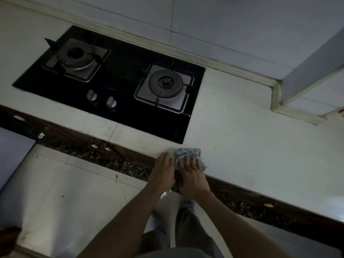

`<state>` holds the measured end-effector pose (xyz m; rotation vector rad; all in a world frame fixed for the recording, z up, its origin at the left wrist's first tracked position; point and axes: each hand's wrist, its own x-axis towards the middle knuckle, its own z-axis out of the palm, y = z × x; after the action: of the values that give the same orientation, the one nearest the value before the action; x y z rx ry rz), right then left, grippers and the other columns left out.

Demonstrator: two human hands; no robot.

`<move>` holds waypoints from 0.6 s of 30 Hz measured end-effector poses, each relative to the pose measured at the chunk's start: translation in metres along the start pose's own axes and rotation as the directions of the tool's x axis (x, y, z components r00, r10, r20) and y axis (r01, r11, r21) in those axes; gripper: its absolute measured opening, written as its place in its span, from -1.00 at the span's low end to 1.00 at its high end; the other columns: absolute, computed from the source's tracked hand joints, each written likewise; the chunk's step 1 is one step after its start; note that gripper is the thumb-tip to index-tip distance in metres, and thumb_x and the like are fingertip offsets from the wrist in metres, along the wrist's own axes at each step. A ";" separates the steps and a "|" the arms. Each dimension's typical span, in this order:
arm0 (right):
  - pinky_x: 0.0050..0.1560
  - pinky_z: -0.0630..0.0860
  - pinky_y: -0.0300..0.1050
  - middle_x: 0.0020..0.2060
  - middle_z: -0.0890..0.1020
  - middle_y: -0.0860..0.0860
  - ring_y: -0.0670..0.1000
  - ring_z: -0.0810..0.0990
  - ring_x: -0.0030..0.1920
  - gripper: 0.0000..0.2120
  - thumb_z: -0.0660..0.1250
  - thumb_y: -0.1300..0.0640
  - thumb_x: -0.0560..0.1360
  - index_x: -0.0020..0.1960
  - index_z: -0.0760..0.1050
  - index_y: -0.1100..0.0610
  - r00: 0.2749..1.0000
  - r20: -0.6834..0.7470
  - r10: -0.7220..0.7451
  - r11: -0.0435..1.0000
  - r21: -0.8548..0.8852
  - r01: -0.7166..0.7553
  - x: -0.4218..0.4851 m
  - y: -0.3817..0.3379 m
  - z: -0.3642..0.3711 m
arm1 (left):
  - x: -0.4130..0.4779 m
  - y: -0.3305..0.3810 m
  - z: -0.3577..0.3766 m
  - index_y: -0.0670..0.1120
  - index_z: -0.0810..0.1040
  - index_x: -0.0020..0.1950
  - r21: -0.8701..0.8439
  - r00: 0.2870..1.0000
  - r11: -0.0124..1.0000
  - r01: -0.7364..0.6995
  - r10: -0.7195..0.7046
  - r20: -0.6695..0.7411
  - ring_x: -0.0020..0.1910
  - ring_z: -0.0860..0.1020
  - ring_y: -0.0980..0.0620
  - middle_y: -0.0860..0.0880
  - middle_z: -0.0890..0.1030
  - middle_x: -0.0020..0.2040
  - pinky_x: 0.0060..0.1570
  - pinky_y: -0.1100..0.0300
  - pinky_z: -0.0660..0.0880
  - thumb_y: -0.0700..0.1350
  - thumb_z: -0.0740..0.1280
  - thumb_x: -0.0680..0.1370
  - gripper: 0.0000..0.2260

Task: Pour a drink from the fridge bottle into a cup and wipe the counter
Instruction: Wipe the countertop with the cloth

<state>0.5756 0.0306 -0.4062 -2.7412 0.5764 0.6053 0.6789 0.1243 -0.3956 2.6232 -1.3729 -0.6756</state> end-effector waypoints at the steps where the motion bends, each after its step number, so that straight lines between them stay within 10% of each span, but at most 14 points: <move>1: 0.51 -0.21 0.22 0.55 0.00 0.26 0.34 -0.12 0.53 -0.24 -0.06 -0.14 0.45 0.58 0.02 0.17 1.000 -0.015 -0.023 1.000 -0.001 0.023 -0.004 0.002 -0.003 | 0.000 -0.003 0.001 -0.30 0.18 0.52 0.005 1.000 1.000 -0.011 0.011 0.019 0.55 0.07 -0.19 -0.26 0.11 0.56 0.55 0.03 0.04 -0.15 0.24 0.59 -0.46; 6: 0.34 0.34 0.33 0.43 0.39 0.21 0.32 0.28 0.45 -0.32 0.07 -0.06 0.39 0.45 0.36 0.18 0.999 0.022 -0.039 0.999 -0.008 0.039 -0.025 0.045 0.007 | 0.008 -0.011 0.001 -0.34 0.18 0.51 -0.011 0.993 1.000 -0.025 0.027 0.119 0.57 0.03 -0.20 -0.26 0.05 0.57 0.56 0.02 0.05 -0.19 0.22 0.60 -0.48; 13: 0.37 0.33 0.29 0.38 0.43 0.27 0.34 0.31 0.43 -0.33 0.02 0.01 0.37 0.41 0.40 0.25 0.954 -0.115 0.277 0.960 0.076 -0.270 -0.068 0.101 0.015 | 0.018 -0.006 -0.004 -0.33 0.45 0.21 0.134 0.977 0.990 -0.045 0.015 0.214 0.33 0.30 -0.21 -0.29 0.40 0.30 0.41 -0.03 0.27 -0.10 0.20 0.59 -0.67; 18: 0.48 0.11 0.30 0.39 0.36 0.37 0.41 0.22 0.45 -0.34 0.01 -0.01 0.44 0.41 0.37 0.33 0.845 -0.173 0.506 0.856 0.222 -0.467 -0.046 0.072 0.027 | 0.017 0.012 0.005 -0.38 0.15 0.50 0.275 0.980 0.952 -0.133 0.086 0.177 0.50 0.14 -0.33 -0.39 0.14 0.51 0.51 -0.13 0.12 -0.15 0.20 0.59 -0.45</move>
<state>0.4970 -0.0092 -0.4215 -2.5107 1.3452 0.3207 0.6762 0.1039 -0.4026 2.7278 -1.7736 -0.7414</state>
